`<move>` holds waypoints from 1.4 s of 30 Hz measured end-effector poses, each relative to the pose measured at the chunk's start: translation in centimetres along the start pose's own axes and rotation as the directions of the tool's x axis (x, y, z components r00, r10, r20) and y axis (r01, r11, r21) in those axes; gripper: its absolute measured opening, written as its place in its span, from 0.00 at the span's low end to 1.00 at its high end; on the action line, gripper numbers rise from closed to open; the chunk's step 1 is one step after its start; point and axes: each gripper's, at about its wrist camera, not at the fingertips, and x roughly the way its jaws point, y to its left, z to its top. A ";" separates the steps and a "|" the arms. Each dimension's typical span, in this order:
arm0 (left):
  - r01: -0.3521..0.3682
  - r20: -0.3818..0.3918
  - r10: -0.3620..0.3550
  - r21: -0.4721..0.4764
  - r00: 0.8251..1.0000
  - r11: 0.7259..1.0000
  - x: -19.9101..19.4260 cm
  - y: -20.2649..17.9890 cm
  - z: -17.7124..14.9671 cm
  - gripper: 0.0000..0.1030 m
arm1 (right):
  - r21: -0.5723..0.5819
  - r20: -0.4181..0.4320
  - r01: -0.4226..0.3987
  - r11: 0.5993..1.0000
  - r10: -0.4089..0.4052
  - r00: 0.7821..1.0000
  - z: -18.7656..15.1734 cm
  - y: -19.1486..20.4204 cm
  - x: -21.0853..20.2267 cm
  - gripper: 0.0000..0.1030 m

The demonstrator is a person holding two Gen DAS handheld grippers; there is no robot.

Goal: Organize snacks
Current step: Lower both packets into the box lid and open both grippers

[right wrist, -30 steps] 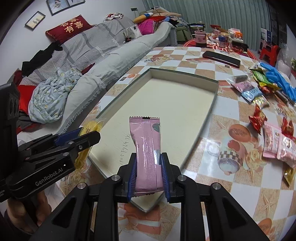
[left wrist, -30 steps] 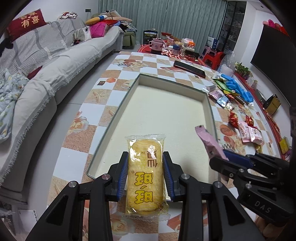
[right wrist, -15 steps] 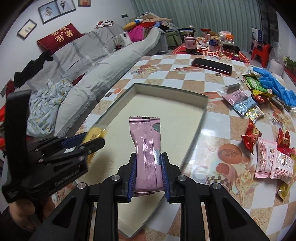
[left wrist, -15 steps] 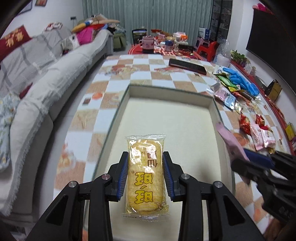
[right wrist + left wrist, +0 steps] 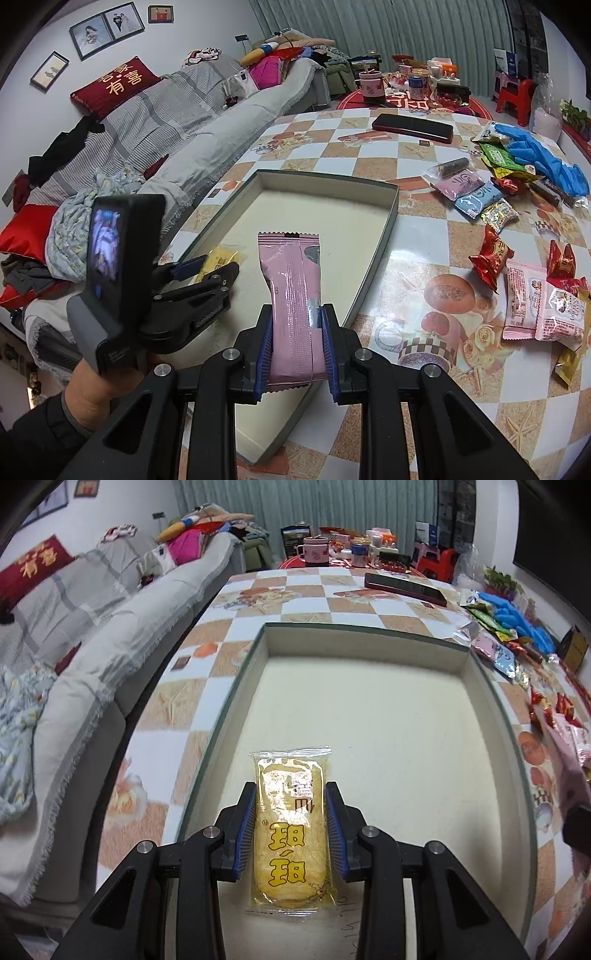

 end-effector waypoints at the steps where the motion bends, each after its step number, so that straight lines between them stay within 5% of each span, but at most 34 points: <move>1: -0.005 -0.007 0.005 -0.008 1.000 1.000 -0.1 0.1 -0.5 0.38 | 0.000 0.001 -0.004 1.000 0.004 1.000 0.0 0.0 0.0 0.25; 8: 0.032 -0.024 -0.034 -0.070 0.999 0.997 -1.9 0.9 -1.9 0.38 | -0.038 -0.010 -0.011 0.999 0.011 1.000 -0.1 1.1 0.7 0.25; 15: 0.115 0.014 -0.114 -0.086 0.993 0.990 -4.9 1.6 1.8 0.38 | -0.068 -0.018 0.012 0.998 -0.013 1.000 1.4 1.8 2.0 0.25; 24: 0.098 0.000 -0.098 0.011 0.995 0.995 -3.7 0.7 5.9 0.38 | -0.064 -0.044 0.038 0.997 -0.041 0.998 5.1 1.5 4.5 0.25; 37: 0.064 -0.047 -0.062 0.040 0.997 0.997 -0.2 0.2 6.7 0.38 | -0.044 -0.102 0.062 0.997 -0.066 0.993 5.7 0.3 7.7 0.25; 42: 0.062 -0.040 -0.061 0.029 0.997 0.998 -0.2 0.7 6.6 0.51 | -0.023 -0.115 0.001 1.000 -0.004 0.993 6.0 0.1 7.9 0.26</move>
